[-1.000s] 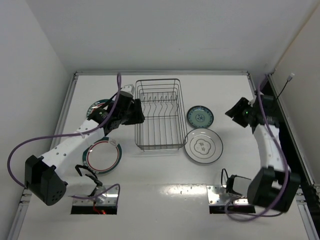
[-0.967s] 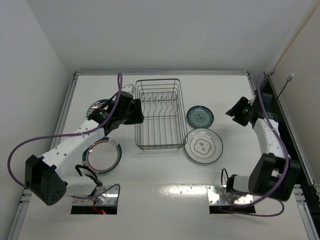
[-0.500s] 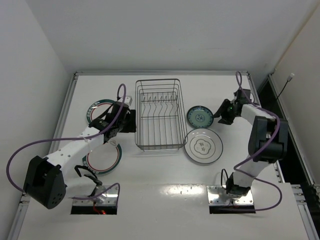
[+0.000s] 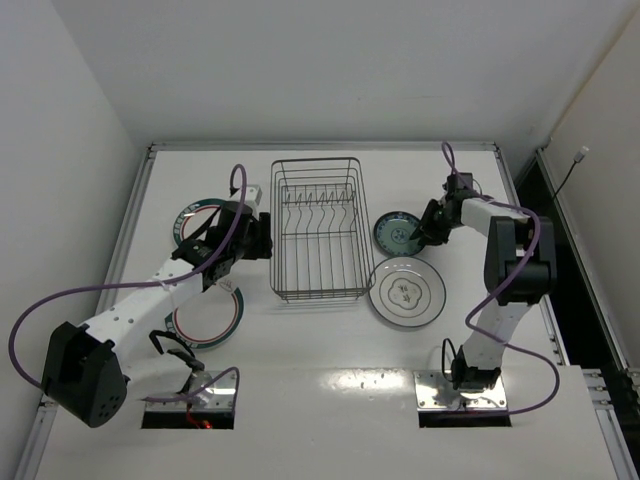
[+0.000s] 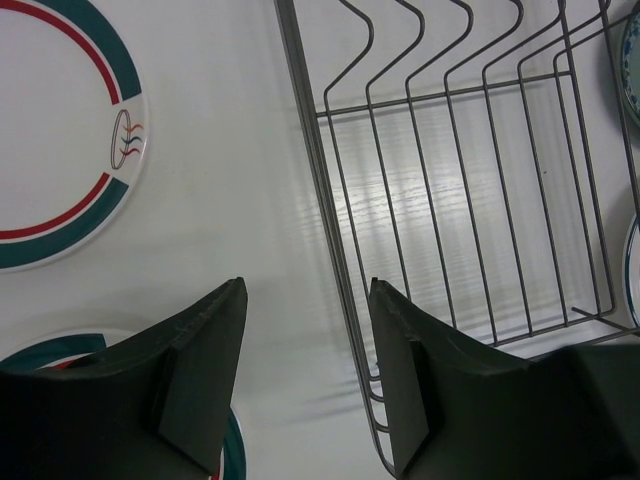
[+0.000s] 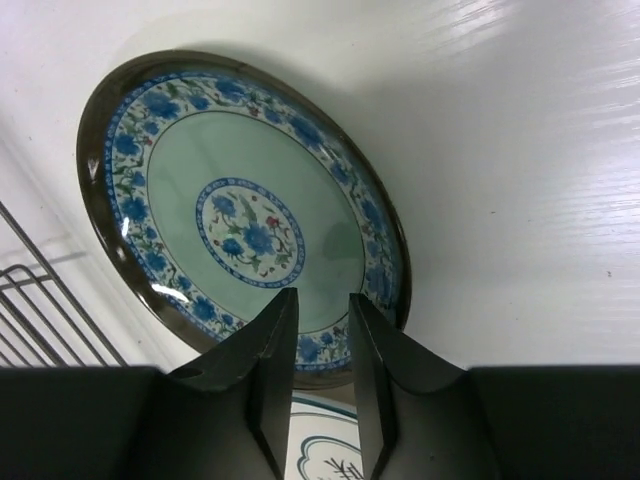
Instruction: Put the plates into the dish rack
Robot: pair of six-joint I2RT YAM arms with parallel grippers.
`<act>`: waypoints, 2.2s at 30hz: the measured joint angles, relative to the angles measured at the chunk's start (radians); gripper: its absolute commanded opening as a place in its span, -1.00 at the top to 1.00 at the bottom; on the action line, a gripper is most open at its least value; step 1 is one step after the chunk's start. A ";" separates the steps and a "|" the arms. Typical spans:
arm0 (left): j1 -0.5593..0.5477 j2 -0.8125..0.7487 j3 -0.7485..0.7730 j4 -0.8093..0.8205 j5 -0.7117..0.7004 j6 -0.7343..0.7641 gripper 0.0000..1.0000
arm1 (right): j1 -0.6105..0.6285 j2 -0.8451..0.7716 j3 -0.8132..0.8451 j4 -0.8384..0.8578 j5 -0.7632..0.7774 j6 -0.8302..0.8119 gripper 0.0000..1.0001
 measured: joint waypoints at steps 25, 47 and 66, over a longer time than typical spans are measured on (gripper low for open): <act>0.000 0.001 0.000 0.005 0.000 0.000 0.02 | -0.053 -0.054 -0.015 -0.029 0.048 -0.006 0.13; 0.000 0.005 0.000 0.005 0.003 0.000 0.02 | -0.067 -0.084 -0.032 -0.002 -0.037 0.008 1.00; 0.000 0.009 0.000 0.005 0.003 0.000 0.02 | 0.404 -0.497 0.173 -0.049 0.729 0.028 1.00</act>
